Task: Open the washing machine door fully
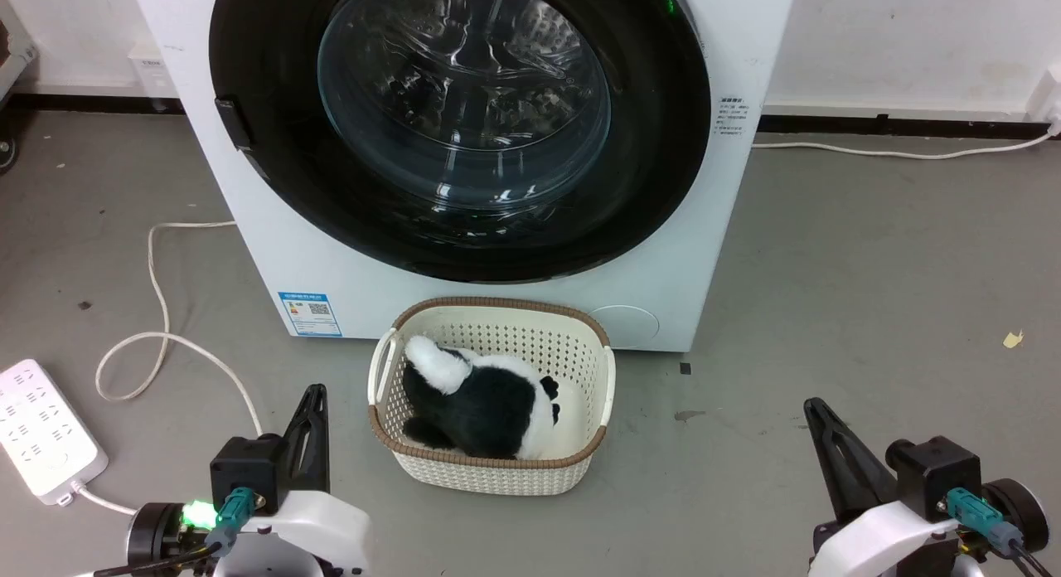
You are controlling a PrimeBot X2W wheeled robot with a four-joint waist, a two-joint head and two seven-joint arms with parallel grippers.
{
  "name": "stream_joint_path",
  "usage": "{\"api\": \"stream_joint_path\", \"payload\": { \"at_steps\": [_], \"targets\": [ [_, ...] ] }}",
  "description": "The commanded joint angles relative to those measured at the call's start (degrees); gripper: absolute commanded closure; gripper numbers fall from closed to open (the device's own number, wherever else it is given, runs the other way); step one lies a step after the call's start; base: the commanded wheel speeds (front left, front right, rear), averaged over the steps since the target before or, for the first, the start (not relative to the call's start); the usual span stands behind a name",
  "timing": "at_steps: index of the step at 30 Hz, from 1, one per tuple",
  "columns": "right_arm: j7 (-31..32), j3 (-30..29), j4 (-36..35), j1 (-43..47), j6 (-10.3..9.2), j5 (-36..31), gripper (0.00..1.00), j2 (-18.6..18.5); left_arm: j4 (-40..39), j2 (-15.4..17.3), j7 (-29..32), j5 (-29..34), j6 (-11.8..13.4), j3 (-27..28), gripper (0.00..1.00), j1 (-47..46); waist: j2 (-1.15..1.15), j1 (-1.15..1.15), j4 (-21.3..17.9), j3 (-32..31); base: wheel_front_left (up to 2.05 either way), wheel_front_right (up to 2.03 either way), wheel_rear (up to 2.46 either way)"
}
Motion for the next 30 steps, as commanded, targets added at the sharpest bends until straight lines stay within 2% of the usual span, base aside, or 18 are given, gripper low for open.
{"api": "stream_joint_path", "payload": {
  "at_steps": [1, 14, 15, 30],
  "targets": [
    [0.07, -0.04, -0.2, -0.78, -0.04, -0.43, 1.0, 0.0, -0.2, 0.12, 0.02, 0.5, -0.31, 0.04, 1.0, 0.8, 0.0, 0.0, 0.0, 0.0, 0.0, 0.0, 0.0],
    [0.07, -0.04, -0.2, -0.78, -0.04, -0.43, 1.0, 0.0, -0.2, 0.12, 0.02, 0.5, -0.31, 0.04, 1.0, 0.8, 0.0, 0.0, 0.0, 0.0, 0.0, 0.0, 0.0],
    [0.0, -0.01, 0.0, 0.0, 0.0, 0.0, 0.0, 0.0, 0.0, 0.0, 0.0, 0.0, 0.0, 0.0, 0.0, 0.0, 0.0, 0.0, 0.0, 0.0, 0.0, 0.0, 0.0],
    [-1.41, -0.45, 0.41, -0.1, 0.0, 1.3, 0.0, 0.0, -0.29, -0.01, -1.41, -0.81, 0.53, -0.89, 0.0, 0.18, 0.0, 0.0, 0.07, 0.22, 0.0, 0.0, 0.0]
  ]
}}
